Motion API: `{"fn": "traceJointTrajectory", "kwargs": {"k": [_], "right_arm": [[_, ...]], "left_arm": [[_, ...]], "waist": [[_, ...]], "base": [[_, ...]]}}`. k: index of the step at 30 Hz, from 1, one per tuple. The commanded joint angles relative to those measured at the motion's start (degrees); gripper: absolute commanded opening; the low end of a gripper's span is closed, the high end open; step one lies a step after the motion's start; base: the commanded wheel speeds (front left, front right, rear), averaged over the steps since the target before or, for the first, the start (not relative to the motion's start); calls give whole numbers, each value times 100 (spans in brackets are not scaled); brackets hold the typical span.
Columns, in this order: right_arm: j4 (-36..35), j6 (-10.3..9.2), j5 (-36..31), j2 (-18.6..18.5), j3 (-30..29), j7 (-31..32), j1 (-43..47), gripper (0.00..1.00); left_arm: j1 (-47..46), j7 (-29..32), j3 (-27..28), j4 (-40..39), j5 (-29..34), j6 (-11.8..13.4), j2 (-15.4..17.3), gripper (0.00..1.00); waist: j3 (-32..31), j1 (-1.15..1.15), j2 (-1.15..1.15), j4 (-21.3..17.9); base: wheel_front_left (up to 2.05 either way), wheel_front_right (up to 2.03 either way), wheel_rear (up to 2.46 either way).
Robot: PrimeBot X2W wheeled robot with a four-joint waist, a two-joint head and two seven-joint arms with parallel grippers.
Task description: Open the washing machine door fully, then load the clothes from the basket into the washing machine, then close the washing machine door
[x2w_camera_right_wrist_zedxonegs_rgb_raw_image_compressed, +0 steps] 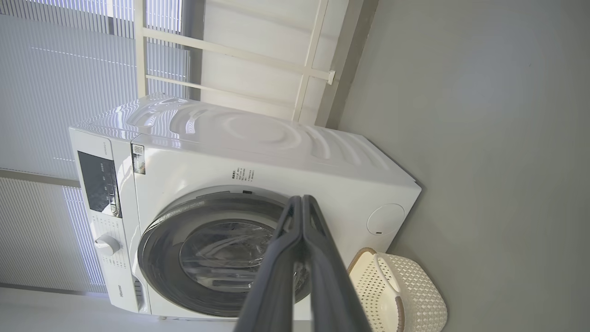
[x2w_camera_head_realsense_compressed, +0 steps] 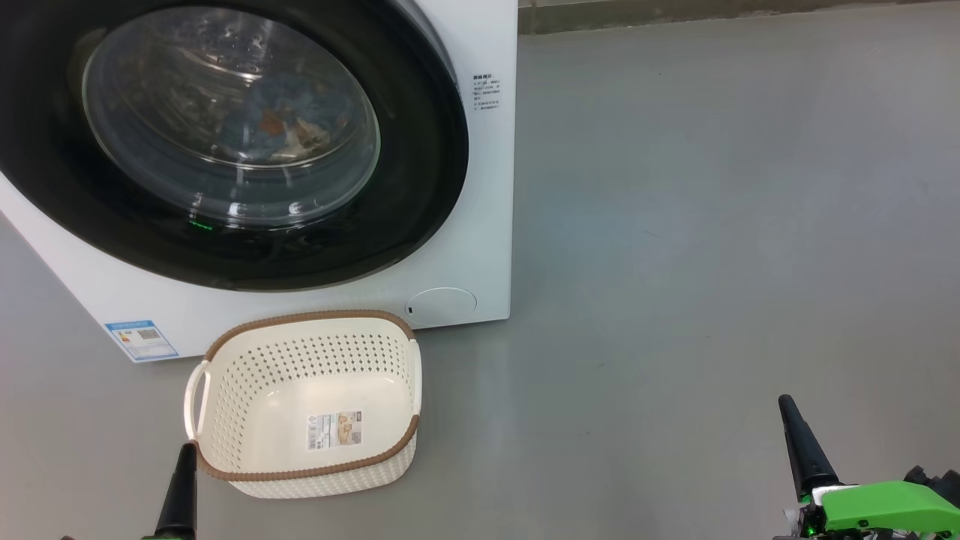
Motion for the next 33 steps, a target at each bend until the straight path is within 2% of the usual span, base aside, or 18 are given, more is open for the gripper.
{"fn": "traceJointTrajectory", "kwargs": {"k": [1, 17, 33], "right_arm": [[-132, -6, 205, -13, 80, 79, -307, 0], [-120, -8, 1148, -9, -12, 335, -347, 0], [-120, -8, 1165, -7, -17, 343, -348, 0]], "left_arm": [[-327, 53, 191, -75, -208, -86, 106, 0], [-540, 301, 246, 60, -1168, -173, 123, 0], [-544, 306, 247, 62, -1188, -175, 124, 0]], "waist": [[-1, 0, 0, -1], [-10, 0, 0, -9], [-10, 0, 0, -9]], "base": [[0, 0, 0], [0, 0, 0], [0, 0, 0]]}}
